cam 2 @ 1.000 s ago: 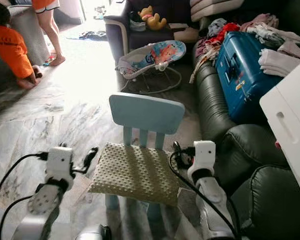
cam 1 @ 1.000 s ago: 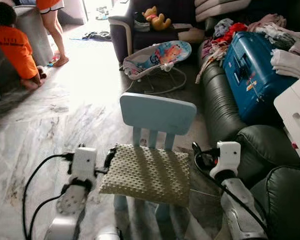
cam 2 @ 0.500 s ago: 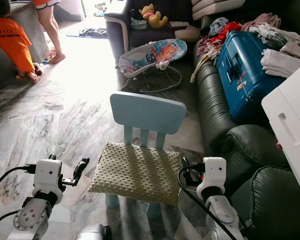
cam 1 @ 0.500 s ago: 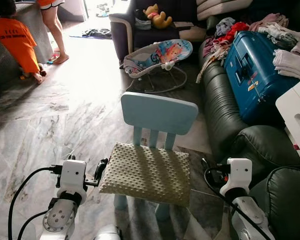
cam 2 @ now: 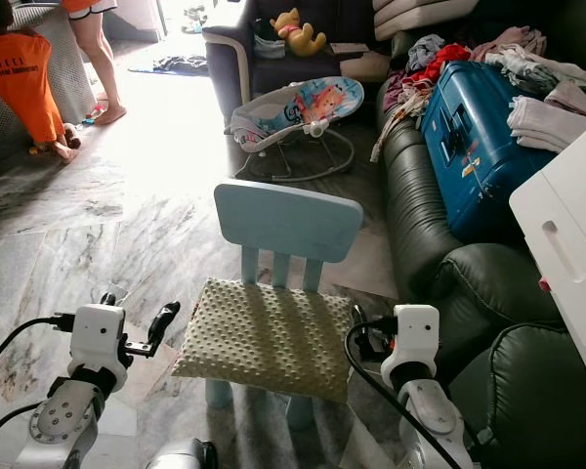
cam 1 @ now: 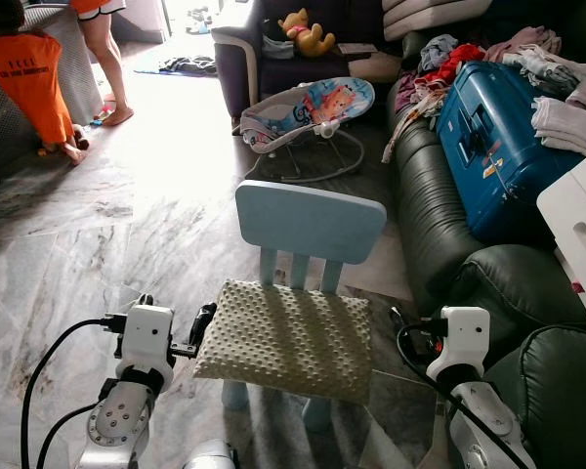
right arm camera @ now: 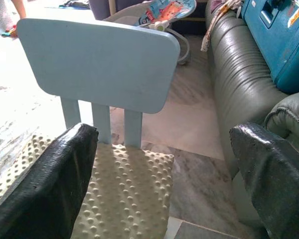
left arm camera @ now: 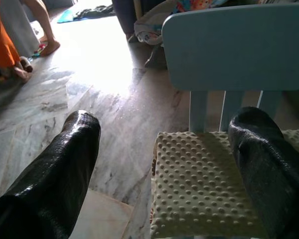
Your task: Move the pillow to the sofa
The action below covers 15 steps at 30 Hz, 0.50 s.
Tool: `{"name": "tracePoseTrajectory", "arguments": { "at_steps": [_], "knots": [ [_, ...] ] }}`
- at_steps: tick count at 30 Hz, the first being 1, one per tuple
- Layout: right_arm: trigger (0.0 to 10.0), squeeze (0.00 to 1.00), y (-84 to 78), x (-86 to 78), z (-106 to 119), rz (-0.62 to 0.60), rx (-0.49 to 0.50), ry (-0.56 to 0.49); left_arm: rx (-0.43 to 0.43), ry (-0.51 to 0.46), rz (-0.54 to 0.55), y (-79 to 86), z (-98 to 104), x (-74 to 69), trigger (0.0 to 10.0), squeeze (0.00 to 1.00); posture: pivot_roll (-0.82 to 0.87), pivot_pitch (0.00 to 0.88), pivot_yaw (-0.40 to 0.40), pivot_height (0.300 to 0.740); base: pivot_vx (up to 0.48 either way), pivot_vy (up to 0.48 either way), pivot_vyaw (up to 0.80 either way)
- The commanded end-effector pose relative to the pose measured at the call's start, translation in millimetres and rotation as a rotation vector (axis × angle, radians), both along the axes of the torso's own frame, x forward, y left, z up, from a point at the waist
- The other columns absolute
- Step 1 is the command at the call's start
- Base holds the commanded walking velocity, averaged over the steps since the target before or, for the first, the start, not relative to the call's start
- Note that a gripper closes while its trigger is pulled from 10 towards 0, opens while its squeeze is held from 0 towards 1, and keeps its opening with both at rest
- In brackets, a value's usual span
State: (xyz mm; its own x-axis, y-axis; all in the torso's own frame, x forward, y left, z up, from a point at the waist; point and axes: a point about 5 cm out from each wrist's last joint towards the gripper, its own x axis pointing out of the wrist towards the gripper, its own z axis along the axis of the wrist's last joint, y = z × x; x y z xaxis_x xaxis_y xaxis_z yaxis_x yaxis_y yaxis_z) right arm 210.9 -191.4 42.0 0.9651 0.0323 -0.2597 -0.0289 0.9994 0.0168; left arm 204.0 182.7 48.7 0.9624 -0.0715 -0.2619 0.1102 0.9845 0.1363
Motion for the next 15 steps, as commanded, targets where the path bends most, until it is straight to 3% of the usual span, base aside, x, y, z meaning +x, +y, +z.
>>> {"name": "tracePoseTrajectory", "arguments": {
  "at_steps": [1, 9, 15],
  "knots": [
    [10.0, 0.00, -0.1, 0.3, 3.1, -0.005, -0.003, -0.004, 0.008, -0.013, 0.010, 1.2, 4.1, 2.2, 10.0, 0.00, -0.01, 0.000, -0.025, 0.740, 0.000, 0.000, 0.00],
    [10.0, 0.00, 0.1, 0.6, 3.5, 0.001, -0.004, -0.003, 0.010, -0.018, 0.012, 1.3, 4.7, 3.8, 10.0, 0.00, -0.01, 0.000, -0.025, 0.740, 0.000, 0.000, 0.00],
    [10.0, 0.00, 0.2, 0.9, 3.5, 0.000, -0.002, -0.003, 0.013, -0.024, 0.006, -0.7, 5.7, 4.7, 10.0, 0.00, -0.01, 0.000, -0.025, 0.715, 0.000, 0.000, 0.00]
  ]
}}
